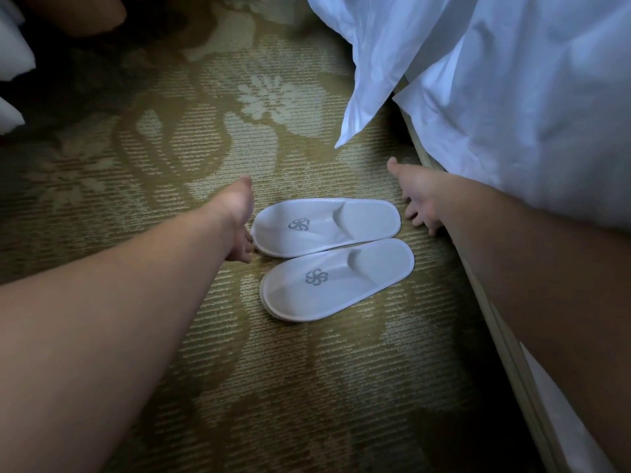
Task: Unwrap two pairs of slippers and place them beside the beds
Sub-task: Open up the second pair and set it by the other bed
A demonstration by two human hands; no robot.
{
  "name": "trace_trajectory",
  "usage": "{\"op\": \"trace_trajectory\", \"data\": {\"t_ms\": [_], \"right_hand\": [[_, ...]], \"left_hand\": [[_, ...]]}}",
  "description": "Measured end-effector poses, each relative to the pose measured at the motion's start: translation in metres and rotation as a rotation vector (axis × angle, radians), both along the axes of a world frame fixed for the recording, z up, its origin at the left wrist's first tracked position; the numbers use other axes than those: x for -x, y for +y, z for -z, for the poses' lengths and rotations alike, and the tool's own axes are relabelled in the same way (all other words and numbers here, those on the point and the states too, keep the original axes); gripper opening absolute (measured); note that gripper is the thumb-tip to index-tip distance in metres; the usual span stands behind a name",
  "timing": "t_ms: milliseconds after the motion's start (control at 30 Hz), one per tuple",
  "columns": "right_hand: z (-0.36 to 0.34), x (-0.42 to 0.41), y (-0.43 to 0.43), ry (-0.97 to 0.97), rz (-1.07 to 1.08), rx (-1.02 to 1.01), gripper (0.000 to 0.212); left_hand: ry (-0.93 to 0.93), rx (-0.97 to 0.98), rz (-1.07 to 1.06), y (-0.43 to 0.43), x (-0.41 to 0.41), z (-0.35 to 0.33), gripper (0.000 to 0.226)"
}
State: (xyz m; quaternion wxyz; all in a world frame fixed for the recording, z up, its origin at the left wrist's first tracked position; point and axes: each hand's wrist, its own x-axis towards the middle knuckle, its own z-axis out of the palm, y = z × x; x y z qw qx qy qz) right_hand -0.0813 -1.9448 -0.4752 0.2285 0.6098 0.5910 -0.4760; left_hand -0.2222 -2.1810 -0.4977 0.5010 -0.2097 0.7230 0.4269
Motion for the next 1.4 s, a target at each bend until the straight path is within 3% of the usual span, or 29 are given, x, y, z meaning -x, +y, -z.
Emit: {"op": "trace_trajectory", "data": {"t_ms": [1400], "right_hand": [[0.002,0.005,0.002,0.000,-0.036,-0.008,0.100]], "left_hand": [[0.008,0.064,0.025,-0.007,-0.006,0.004,0.091]]}}
